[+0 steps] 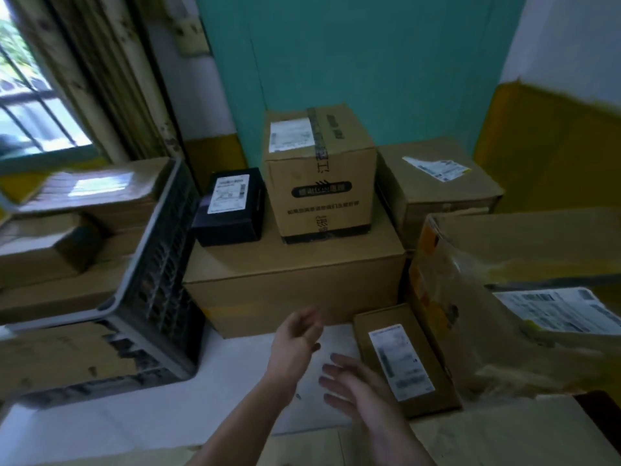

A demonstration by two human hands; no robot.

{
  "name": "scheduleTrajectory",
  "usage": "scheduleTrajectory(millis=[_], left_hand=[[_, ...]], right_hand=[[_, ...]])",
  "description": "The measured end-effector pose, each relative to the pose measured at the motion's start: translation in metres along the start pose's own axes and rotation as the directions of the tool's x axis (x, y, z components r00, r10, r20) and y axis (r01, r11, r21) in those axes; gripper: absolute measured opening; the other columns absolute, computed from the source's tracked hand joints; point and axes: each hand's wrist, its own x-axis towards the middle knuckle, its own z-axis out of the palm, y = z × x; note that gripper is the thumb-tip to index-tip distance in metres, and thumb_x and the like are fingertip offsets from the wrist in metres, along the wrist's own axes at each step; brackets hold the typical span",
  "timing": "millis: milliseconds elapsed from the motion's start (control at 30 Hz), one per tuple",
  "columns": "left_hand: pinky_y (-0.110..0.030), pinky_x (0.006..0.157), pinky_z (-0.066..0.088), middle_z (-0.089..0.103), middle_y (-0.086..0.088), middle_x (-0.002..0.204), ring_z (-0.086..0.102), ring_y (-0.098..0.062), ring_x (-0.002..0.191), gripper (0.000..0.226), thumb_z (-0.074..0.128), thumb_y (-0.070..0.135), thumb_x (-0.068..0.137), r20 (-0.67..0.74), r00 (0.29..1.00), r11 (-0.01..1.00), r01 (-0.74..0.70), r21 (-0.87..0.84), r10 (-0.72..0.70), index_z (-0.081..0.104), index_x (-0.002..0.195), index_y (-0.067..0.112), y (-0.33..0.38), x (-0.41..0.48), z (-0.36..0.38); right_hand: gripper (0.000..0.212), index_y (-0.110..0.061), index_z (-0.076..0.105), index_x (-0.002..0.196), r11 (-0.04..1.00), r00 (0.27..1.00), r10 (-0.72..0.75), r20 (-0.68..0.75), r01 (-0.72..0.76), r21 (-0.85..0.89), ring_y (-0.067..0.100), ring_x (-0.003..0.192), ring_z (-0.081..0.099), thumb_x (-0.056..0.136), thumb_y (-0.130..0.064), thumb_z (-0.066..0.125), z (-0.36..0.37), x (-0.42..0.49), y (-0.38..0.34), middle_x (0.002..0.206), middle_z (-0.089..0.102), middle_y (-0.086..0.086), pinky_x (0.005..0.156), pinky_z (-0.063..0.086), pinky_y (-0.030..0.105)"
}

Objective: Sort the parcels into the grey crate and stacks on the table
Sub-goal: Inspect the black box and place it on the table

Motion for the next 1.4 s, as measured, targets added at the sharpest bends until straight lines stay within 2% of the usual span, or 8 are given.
scheduleTrajectory(millis=[200,367,500,567,733,933,1233,1400], left_hand=[[-0.027,0.084,0.055,0.072,0.011,0.112,0.067,-0.004,0.103,0.023,0.06,0.012,0.099,-0.123,0.976,0.983,-0.181,-0.013,0.179,0.067,0.116,0.026,0.05,0.006,-0.048],[-0.032,0.092,0.054,0.071,0.009,0.109,0.065,-0.008,0.105,0.025,0.062,0.007,0.097,-0.273,0.91,0.949,-0.31,0.055,0.313,0.068,0.112,0.026,0.088,0.024,-0.089],[-0.01,0.084,0.048,0.067,0.005,0.119,0.062,-0.006,0.111,0.031,0.063,0.007,0.096,-0.338,0.85,0.915,-0.376,0.146,0.403,0.065,0.123,0.02,0.111,0.044,-0.116],[-0.01,0.087,0.046,0.063,0.005,0.125,0.058,-0.007,0.116,0.037,0.064,0.01,0.096,-0.352,0.84,0.91,-0.369,0.188,0.413,0.061,0.131,0.019,0.116,0.055,-0.13],[-0.043,0.115,0.037,0.05,-0.001,0.143,0.042,-0.019,0.137,0.055,0.068,0.015,0.092,-0.38,0.839,0.913,-0.297,0.281,0.39,0.049,0.143,0.024,0.118,0.079,-0.148],[-0.041,0.116,0.036,0.042,-0.003,0.153,0.038,-0.021,0.142,0.078,0.069,0.016,0.092,-0.321,0.893,0.944,-0.26,0.201,0.315,0.026,0.156,0.027,0.126,0.097,-0.158],[-0.031,0.107,0.04,0.046,0.001,0.15,0.045,-0.017,0.138,0.08,0.068,0.014,0.094,-0.262,0.921,0.957,-0.268,0.109,0.287,0.021,0.157,0.026,0.127,0.111,-0.164],[-0.035,0.11,0.041,0.046,0.0,0.149,0.045,-0.018,0.137,0.079,0.069,0.017,0.093,-0.255,0.925,0.959,-0.262,0.108,0.281,0.021,0.157,0.023,0.123,0.119,-0.162]], right_hand=[[0.02,-0.031,0.063,0.11,0.942,0.952,-0.303,0.026,0.304,-0.144,0.011,0.105,0.06,0.096,-0.018,0.062,0.062,-0.001,-0.05,0.114,0.061,-0.009,0.085,0.052,0.026],[0.028,-0.039,0.06,0.111,0.866,0.901,-0.425,0.086,0.432,-0.251,0.004,0.107,0.059,0.095,-0.016,0.063,0.108,0.012,-0.084,0.113,0.063,-0.017,0.101,0.05,0.034],[0.03,-0.036,0.058,0.118,0.795,0.857,-0.497,0.136,0.512,-0.324,-0.001,0.103,0.056,0.097,-0.015,0.061,0.143,0.027,-0.107,0.112,0.059,-0.02,0.095,0.048,0.025],[0.035,-0.032,0.056,0.128,0.759,0.844,-0.516,0.148,0.53,-0.379,0.0,0.107,0.055,0.097,-0.015,0.06,0.162,0.037,-0.116,0.116,0.058,-0.018,0.095,0.046,0.026],[0.055,-0.026,0.042,0.147,0.712,0.826,-0.539,0.163,0.55,-0.436,0.007,0.123,0.05,0.096,-0.013,0.061,0.194,0.058,-0.132,0.139,0.053,-0.007,0.103,0.041,0.03],[0.069,-0.029,0.033,0.153,0.681,0.832,-0.538,0.135,0.523,-0.512,0.016,0.134,0.045,0.093,-0.015,0.063,0.217,0.089,-0.141,0.148,0.048,-0.004,0.106,0.039,0.035],[0.071,-0.028,0.035,0.152,0.702,0.837,-0.546,0.042,0.484,-0.522,0.016,0.13,0.05,0.09,-0.015,0.066,0.229,0.111,-0.139,0.144,0.052,-0.003,0.105,0.042,0.036],[0.058,-0.027,0.046,0.146,0.699,0.835,-0.547,0.055,0.492,-0.518,0.01,0.115,0.055,0.092,-0.016,0.066,0.231,0.114,-0.136,0.131,0.059,-0.006,0.081,0.043,0.021]])
